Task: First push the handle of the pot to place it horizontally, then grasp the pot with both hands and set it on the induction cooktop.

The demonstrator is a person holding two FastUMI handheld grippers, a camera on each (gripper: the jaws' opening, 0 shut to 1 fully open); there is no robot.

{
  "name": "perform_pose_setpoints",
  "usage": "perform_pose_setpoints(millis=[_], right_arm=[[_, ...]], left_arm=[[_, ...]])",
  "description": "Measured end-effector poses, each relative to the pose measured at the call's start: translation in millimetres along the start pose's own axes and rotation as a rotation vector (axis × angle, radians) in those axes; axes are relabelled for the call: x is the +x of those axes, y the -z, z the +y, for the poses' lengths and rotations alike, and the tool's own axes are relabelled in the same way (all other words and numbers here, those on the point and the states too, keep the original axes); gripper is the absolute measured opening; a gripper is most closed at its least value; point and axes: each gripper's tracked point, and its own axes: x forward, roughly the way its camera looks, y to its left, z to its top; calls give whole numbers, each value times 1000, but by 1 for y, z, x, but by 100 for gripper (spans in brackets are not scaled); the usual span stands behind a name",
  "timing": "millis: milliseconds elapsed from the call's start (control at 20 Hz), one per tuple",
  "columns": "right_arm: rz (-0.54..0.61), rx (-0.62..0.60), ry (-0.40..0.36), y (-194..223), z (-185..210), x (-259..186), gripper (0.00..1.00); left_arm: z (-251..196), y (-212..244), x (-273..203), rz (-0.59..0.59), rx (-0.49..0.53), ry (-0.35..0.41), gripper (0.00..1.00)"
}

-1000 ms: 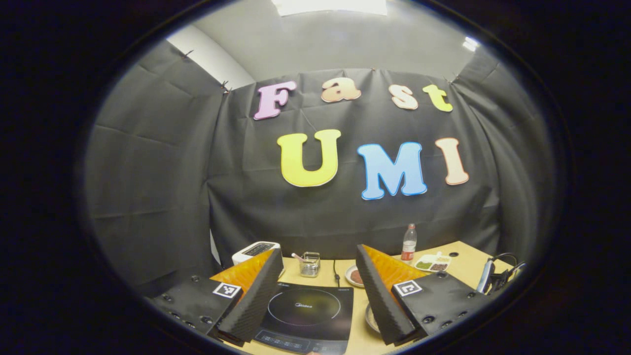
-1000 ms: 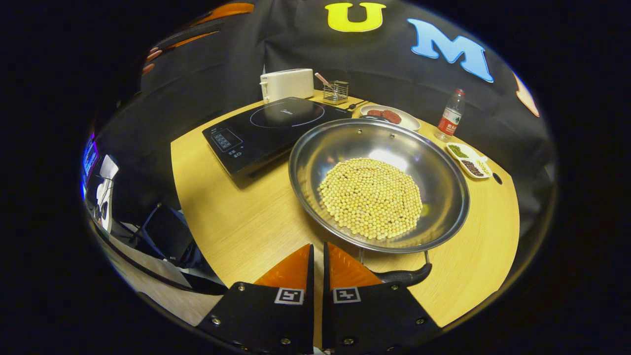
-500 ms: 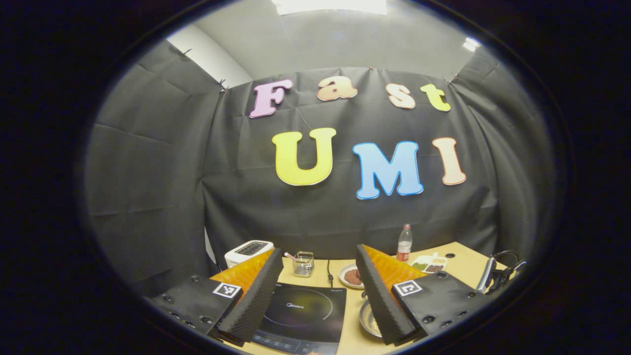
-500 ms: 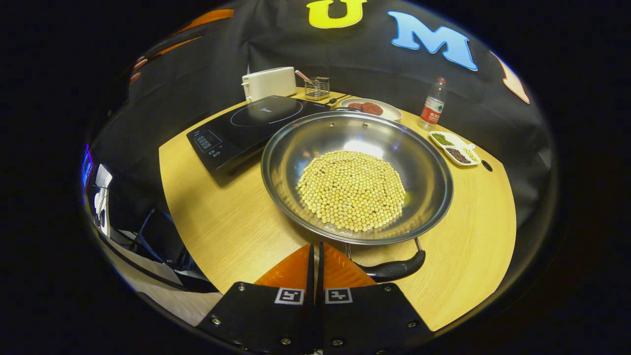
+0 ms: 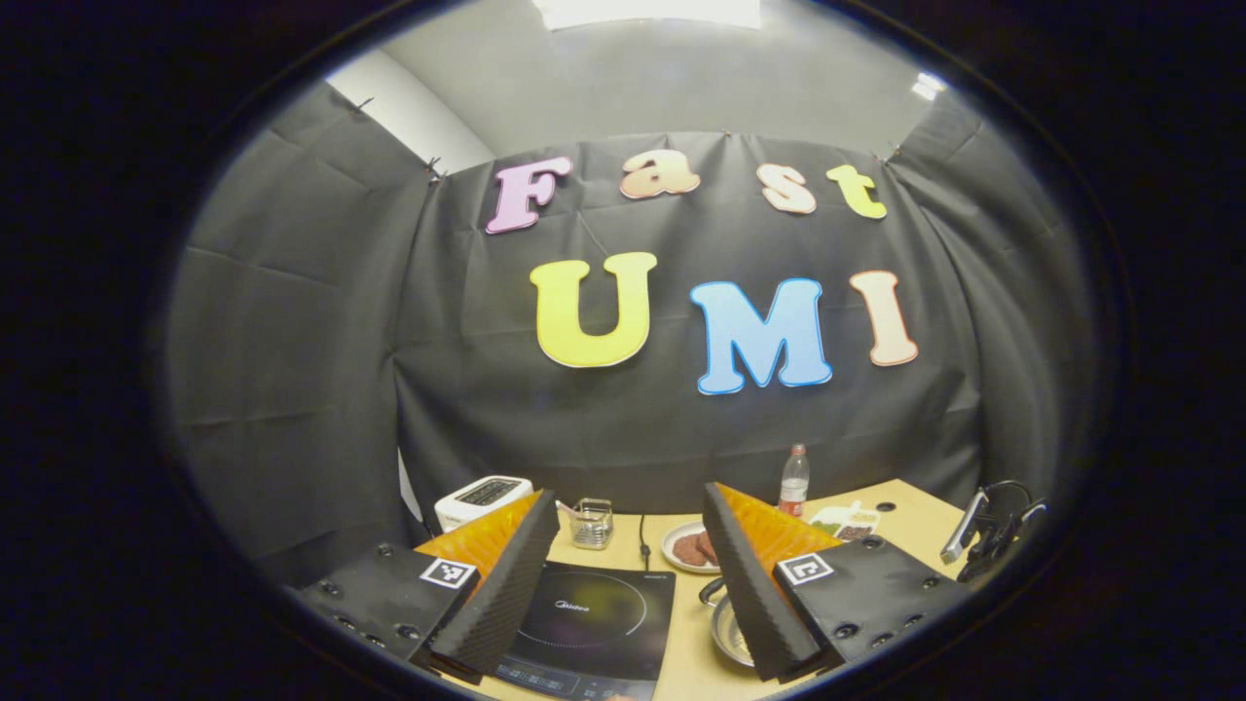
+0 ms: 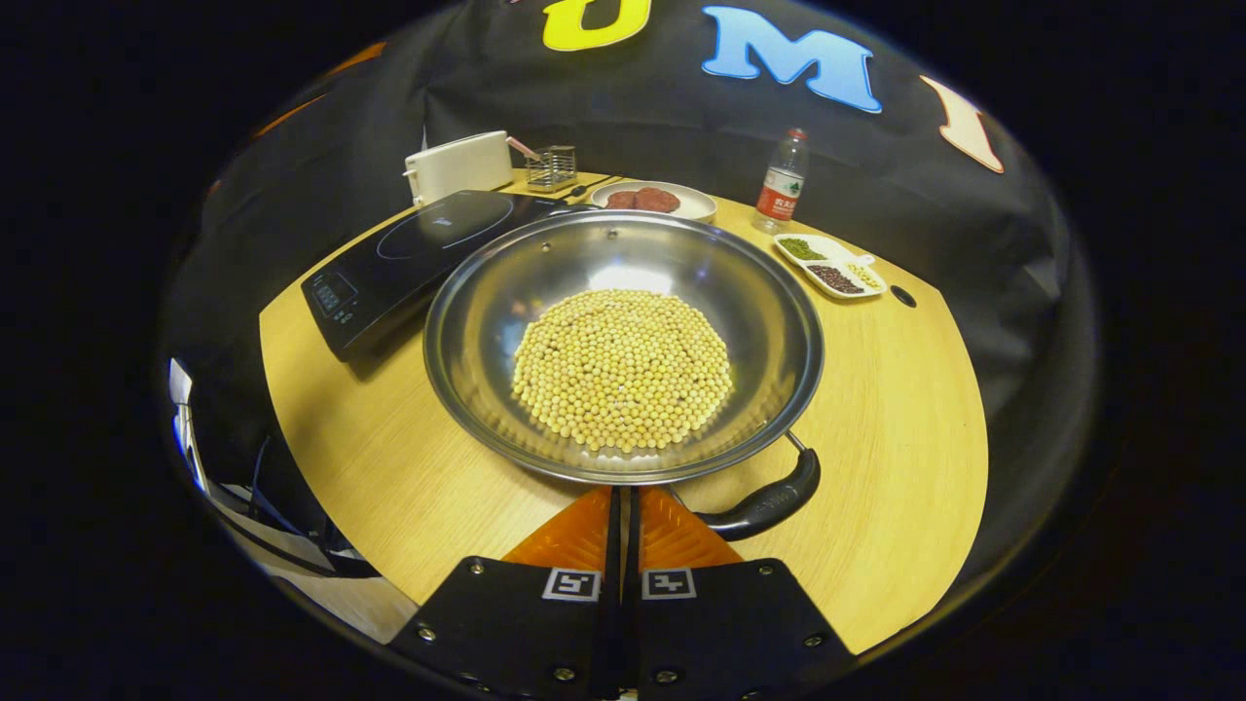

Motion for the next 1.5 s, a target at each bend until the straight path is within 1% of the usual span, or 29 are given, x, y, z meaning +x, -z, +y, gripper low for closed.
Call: perform_pose_setpoints(millis=[350, 500, 650, 800, 850, 900, 1000, 1100, 1250, 1300, 1350, 1400, 1450, 1500], right_arm=[[-9, 63, 88, -3, -42, 1, 1], [-8, 87, 115, -7, -59, 5, 1], [-14, 94, 162, -12, -78, 9, 1], [-25, 138, 193, -19, -95, 13, 1], [-33, 151, 200, -21, -99, 15, 1], [-46, 158, 214, -25, -105, 16, 1], [-80, 178, 239, -32, -116, 16, 1], [-114, 193, 236, -39, -120, 15, 1], [-184, 195, 239, -49, -132, 2, 6], [-218, 211, 220, -56, -132, -6, 12], [-253, 229, 199, -62, -131, -11, 23], [-291, 243, 188, -69, -132, -16, 48], [-327, 247, 197, -73, -137, -20, 73], [-358, 243, 205, -79, -141, -25, 98]], left_arm=[[-11, 1, -1, 3, 7, -9, 99], [-9, 3, -4, 7, 9, -33, 99], [-4, 9, -7, 21, 11, -62, 99], [-3, 13, -7, 33, 7, -85, 99], [-4, 15, -7, 34, 7, -90, 99], [-4, 18, -6, 36, 10, -93, 96], [-10, 24, -5, 47, 16, -98, 96], [-19, 32, -1, 61, 24, -99, 96], [-35, 44, 9, 85, 21, -94, 99], [-40, 50, 12, 92, 19, -92, 99], [-44, 55, 17, 99, 16, -85, 99], [-49, 60, 20, 106, 13, -76, 99], [-54, 65, 25, 119, 11, -65, 94], [-57, 72, 31, 130, 14, -56, 96]])
